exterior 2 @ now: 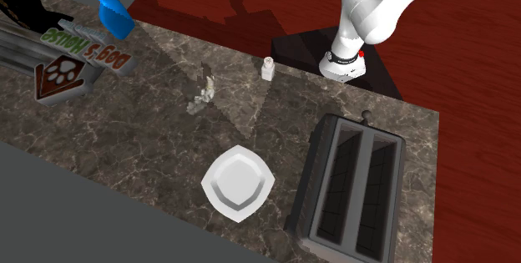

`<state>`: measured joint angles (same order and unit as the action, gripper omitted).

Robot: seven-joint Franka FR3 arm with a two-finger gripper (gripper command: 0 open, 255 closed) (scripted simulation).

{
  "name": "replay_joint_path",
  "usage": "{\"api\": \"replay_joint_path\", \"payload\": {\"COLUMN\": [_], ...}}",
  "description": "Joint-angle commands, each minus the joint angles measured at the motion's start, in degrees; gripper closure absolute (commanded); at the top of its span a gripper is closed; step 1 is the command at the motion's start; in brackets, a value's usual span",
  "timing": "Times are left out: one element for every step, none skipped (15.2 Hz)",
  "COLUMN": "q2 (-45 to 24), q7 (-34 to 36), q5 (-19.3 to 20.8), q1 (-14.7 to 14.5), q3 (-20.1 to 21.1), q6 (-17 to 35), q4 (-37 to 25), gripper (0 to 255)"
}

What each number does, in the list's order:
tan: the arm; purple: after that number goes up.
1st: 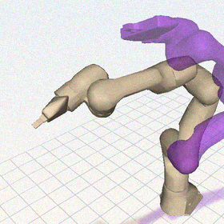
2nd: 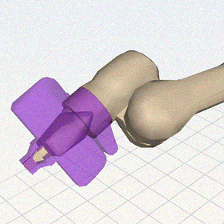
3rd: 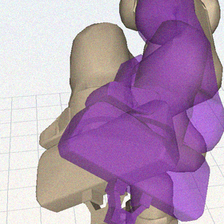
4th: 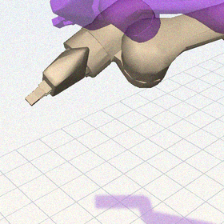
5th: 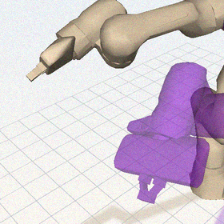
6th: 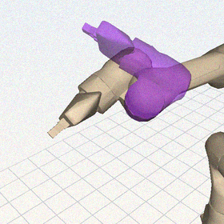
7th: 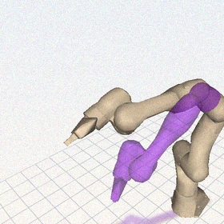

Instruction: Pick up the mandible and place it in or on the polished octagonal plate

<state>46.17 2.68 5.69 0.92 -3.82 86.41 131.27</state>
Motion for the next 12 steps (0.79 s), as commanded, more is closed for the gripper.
{"api": "replay_joint_path", "payload": {"q2": [0.0,-1.2,-2.46,-3.78,-5.14,-6.56,-8.03,-9.54,-11.09,-12.67,-14.29,-15.94], "q7": [0.0,-1.07,-2.15,-3.25,-4.36,-5.48,-6.62,-7.79,-8.98,-10.19,-11.41,-12.66], "q5": [0.0,-0.18,-0.37,-0.59,-0.84,-1.12,-1.43,-1.77,-2.17,-2.59,-3.05,-3.54], "q1": [0.0,-0.61,-1.25,-1.88,-2.52,-3.18,-3.84,-4.51,-5.15,-5.82,-6.5,-7.17], "q3": [0.0,-0.42,-0.83,-1.23,-1.62,-2.0,-2.36,-2.7,-3.01,-3.32,-3.61,-3.89], "q6": [0.0,2.02,4.02,6.0,7.95,9.87,11.76,13.61,15.42,17.19,18.91,20.59], "q4": [0.0,0.47,0.86,1.17,1.41,1.58,1.67,1.69,1.64,1.52,1.33,1.07], "gripper": [0,0,0,0,0,0,0,0,0,0,0,0]}}
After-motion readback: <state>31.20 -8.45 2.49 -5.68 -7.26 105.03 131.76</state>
